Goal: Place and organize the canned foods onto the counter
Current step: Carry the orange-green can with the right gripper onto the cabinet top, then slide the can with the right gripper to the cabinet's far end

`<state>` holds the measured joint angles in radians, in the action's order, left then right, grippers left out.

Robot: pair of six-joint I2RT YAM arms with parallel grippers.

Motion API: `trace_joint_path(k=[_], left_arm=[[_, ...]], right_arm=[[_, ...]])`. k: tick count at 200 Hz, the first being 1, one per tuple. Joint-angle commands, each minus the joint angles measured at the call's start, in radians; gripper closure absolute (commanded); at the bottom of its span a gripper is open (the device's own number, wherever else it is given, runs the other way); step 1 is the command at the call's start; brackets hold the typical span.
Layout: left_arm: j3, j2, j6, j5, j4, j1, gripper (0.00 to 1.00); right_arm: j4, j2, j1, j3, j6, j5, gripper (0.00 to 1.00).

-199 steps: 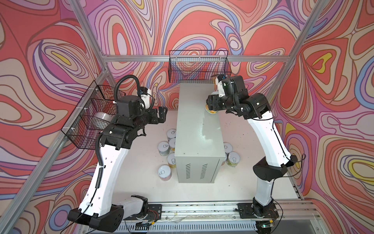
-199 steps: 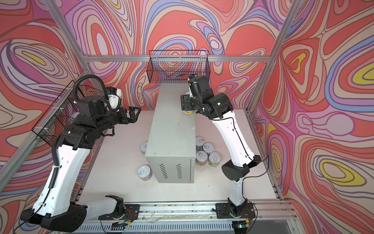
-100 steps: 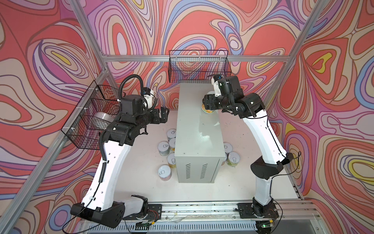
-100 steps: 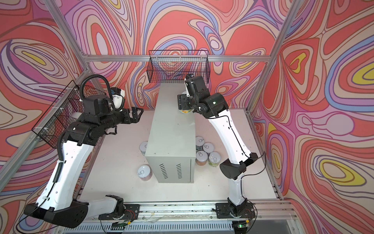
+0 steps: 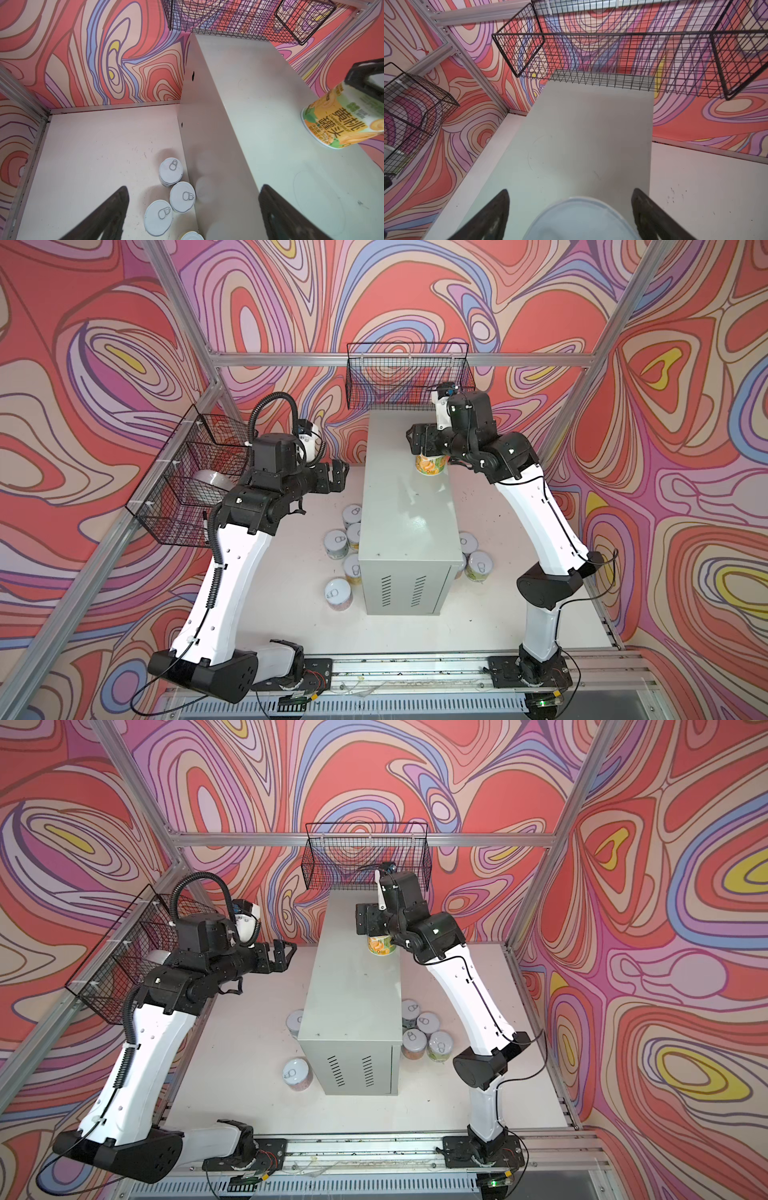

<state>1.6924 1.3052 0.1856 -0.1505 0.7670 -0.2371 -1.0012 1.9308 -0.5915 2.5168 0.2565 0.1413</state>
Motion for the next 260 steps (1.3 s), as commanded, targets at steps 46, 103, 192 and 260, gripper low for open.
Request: trace_joint_path(k=[46,103,192,260], left_arm=[[-0.044,-0.045,-0.014,0.017,-0.020,-0.007,0.02],[-0.111,-0.085,-0.008,0.000,-0.033,-0.007,0.02],[-0.159,-0.086,0.006,-0.023,-0.057,-0.007,0.03],[-0.151,-0.054,0.005,-0.017,-0.078,-0.007,0.04]], right_arm=[[0.241,-0.322,-0.002,-0.244,-0.016,-0.015,0.07],[0.163,-0.517,-0.075,-0.540,0.028,0.044,0.20],[0.255,-0.503,-0.134,-0.762,0.085,0.168,0.27],[0.308,-0.345,-0.084,-0.631,0.043,0.211,0.45]])
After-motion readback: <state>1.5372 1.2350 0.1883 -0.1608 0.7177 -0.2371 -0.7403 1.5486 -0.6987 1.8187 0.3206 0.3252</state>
